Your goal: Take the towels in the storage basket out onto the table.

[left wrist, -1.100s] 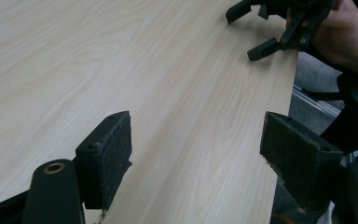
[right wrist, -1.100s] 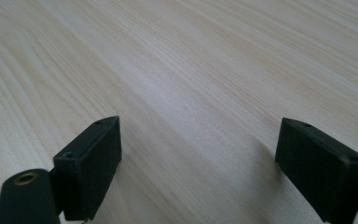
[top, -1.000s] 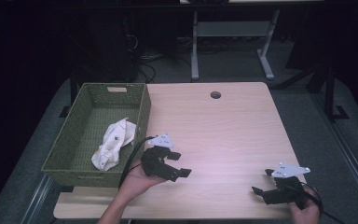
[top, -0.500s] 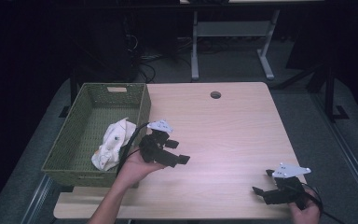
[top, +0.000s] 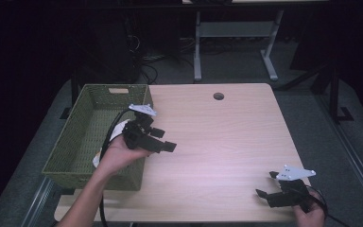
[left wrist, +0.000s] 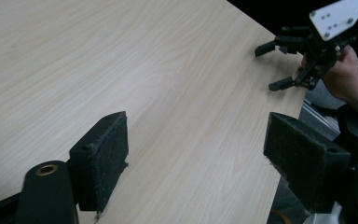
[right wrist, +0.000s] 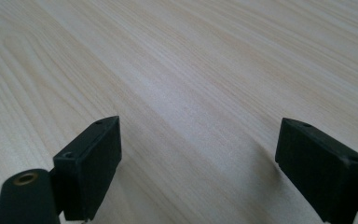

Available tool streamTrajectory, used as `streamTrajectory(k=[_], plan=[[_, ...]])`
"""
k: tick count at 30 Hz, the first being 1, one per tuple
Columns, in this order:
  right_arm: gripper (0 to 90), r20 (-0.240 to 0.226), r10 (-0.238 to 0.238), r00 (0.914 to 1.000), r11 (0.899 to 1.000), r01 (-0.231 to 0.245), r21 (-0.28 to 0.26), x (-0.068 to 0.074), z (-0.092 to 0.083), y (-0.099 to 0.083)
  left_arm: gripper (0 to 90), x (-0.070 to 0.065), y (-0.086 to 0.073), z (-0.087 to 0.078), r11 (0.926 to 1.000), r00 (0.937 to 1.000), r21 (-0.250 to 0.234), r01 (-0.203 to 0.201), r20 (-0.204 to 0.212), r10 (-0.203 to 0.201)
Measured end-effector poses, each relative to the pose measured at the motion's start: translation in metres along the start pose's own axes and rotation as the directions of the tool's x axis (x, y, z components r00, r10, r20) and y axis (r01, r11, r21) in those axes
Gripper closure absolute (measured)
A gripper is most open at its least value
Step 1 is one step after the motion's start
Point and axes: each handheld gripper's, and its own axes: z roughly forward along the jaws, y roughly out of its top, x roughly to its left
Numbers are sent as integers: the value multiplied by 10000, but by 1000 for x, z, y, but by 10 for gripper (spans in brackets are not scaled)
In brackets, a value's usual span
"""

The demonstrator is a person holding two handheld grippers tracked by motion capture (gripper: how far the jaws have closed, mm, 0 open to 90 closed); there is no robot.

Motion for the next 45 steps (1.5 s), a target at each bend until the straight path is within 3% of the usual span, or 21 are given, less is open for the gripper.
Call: streamTrajectory(k=[13,22,28,33,34,37,38,39,40,41,42,43,45], plan=[[140,41,49,10000,9999,-49,-123,-1,-4,0,180,28,-3,-38,9985,9972,-287,459,-575,-475],[140,75,16,10000,9996,-14,-291,-1,-7,0,184,54,-14,-54,9944,9878,-269,1021,-1153,-1046],[140,84,49,10000,9995,-47,-311,-1,-7,0,193,74,-25,-60,9880,9742,-152,1534,-1653,-1538],[140,87,58,9999,9995,-55,-313,-1,-9,0,206,89,-34,-64,9812,9592,-47,1930,-2098,-1897],[140,88,9,10000,9995,-7,-330,-1,-9,0,226,95,-38,-66,9786,9525,36,2055,-2306,-1992],[140,87,19,10000,9994,-16,-344,-1,-9,0,231,100,-42,-67,9745,9475,102,2241,-2361,-2154],[140,91,3,10000,9993,0,-363,-1,-9,0,231,105,-46,-68,9708,9418,93,2398,-2451,-2303],[140,91,3,10000,9993,0,-363,-1,-9,0,234,105,-46,-68,9708,9418,93,2398,-2451,-2303],[140,90,5,10000,9993,-1,-363,-1,-9,0,240,109,-50,-68,9667,9356,134,2556,-2554,-2439],[140,90,5,10000,9993,-1,-363,-1,-9,0,241,109,-50,-68,9667,9356,134,2556,-2554,-2439],[140,91,4,10000,9994,-1,-357,-1,-9,0,242,114,-53,-67,9630,9288,194,2688,-2699,-2538],[140,91,4,10000,9994,-1,-357,-1,-9,0,242,114,-53,-67,9630,9288,194,2688,-2699,-2538],[140,94,1,10000,9993,3,-370,-1,-9,0,245,118,-56,-66,9583,9221,294,2844,-2818,-2650]])
